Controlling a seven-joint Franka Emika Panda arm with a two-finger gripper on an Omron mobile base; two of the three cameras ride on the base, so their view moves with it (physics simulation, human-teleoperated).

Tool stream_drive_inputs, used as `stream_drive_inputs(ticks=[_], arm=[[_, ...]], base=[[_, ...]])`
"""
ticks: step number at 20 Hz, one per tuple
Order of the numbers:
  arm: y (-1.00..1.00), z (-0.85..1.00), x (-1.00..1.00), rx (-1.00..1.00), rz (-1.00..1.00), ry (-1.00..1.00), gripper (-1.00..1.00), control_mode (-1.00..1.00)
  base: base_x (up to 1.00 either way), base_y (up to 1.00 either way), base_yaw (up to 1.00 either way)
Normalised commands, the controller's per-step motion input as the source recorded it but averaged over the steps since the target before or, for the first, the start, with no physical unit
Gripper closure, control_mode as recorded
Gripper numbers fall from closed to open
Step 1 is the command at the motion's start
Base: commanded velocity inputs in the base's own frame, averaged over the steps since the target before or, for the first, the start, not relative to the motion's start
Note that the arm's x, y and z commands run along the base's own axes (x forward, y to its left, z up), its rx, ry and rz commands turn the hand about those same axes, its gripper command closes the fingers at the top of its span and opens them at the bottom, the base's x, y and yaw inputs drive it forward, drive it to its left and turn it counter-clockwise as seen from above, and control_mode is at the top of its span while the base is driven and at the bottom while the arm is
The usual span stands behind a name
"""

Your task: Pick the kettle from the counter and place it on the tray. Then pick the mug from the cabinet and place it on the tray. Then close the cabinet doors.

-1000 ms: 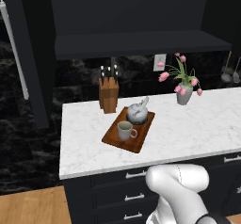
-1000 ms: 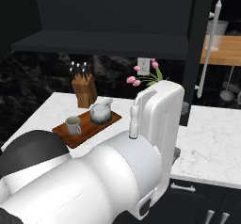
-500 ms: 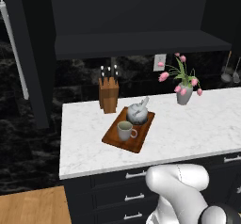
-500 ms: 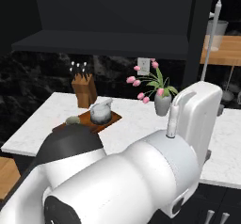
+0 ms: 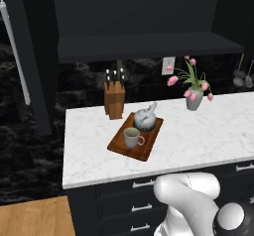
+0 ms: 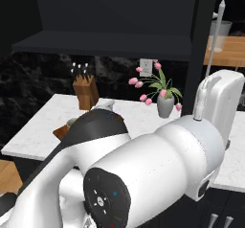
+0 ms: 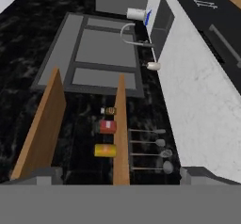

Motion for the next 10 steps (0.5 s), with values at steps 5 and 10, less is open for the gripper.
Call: stream_drive_inputs(ticks=[5,10], arm=[[-0.02,0.07,0.32,0.0,0.0,0.06,-1.0,-1.0],[-0.04,0.04,0.33,0.0,0.0,0.04,-1.0,-1.0]], base=[[0.0,0.0,0.0],[0.0,0.0,0.0]])
